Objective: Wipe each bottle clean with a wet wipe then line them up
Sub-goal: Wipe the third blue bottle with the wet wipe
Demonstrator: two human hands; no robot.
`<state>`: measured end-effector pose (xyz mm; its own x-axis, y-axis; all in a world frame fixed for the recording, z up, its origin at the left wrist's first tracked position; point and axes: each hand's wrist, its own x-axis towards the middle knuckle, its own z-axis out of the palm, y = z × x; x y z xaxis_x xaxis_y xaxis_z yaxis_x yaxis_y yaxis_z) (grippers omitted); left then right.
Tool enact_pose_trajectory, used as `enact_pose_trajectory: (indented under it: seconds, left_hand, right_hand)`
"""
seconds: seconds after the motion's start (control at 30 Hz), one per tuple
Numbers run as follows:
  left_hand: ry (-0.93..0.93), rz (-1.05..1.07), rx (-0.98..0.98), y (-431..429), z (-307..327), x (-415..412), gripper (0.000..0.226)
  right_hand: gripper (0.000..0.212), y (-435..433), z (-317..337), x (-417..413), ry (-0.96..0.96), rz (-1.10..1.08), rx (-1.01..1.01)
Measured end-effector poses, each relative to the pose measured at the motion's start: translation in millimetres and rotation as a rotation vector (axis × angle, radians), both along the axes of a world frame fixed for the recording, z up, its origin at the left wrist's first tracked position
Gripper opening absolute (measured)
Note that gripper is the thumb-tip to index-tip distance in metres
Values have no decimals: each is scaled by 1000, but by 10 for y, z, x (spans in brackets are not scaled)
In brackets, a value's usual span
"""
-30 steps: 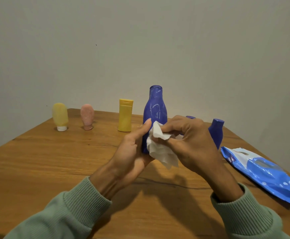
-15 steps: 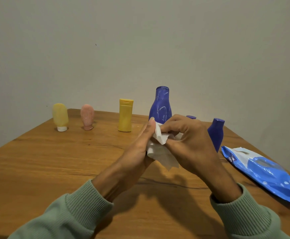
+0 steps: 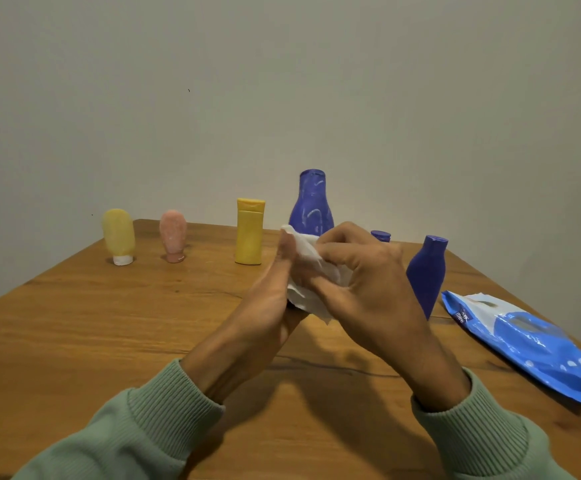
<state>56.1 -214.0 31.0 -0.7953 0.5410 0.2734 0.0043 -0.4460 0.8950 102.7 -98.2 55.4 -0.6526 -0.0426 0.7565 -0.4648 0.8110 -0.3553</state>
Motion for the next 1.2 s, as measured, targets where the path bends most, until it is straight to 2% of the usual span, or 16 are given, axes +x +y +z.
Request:
enact_pose_trajectory:
  seconds: [0.1, 0.2, 0.3, 0.4, 0.47, 0.63, 0.77, 0.83, 1.0, 1.2]
  left_hand:
    - [-83, -25, 45, 13, 37, -10, 67]
    - [-122, -34, 67, 21, 28, -21, 70]
    - [-187, -15, 92, 27, 44, -11, 68]
    - [-237, 45, 96, 40, 47, -27, 71]
    - [-221, 59, 106, 39, 52, -32, 67]
    - [-92, -38, 82, 11, 58, -26, 46]
    - [-43, -122, 40, 8, 50, 14, 48]
    - [-37, -137, 41, 1, 55, 22, 47]
    - [-22, -152, 60, -18, 42, 1, 46]
    - [74, -198, -36, -47, 17, -17, 47]
  right_hand:
    - [22, 26, 21, 5, -75, 19, 27]
    - [21, 101, 58, 10, -105, 49, -42]
    - [15, 162, 81, -12, -70, 89, -145]
    - [25, 161, 75, -38, 2, 66, -188]
    - [27, 156, 85, -37, 12, 53, -197]
    - [13, 208, 132, -12, -32, 84, -282]
    - [19, 251, 139, -10, 9, 94, -458]
    - [26, 268, 137, -6, -37, 119, -505]
    - [25, 324, 189, 25, -230, 259, -518]
    - [27, 318, 179, 9, -33, 199, -636]
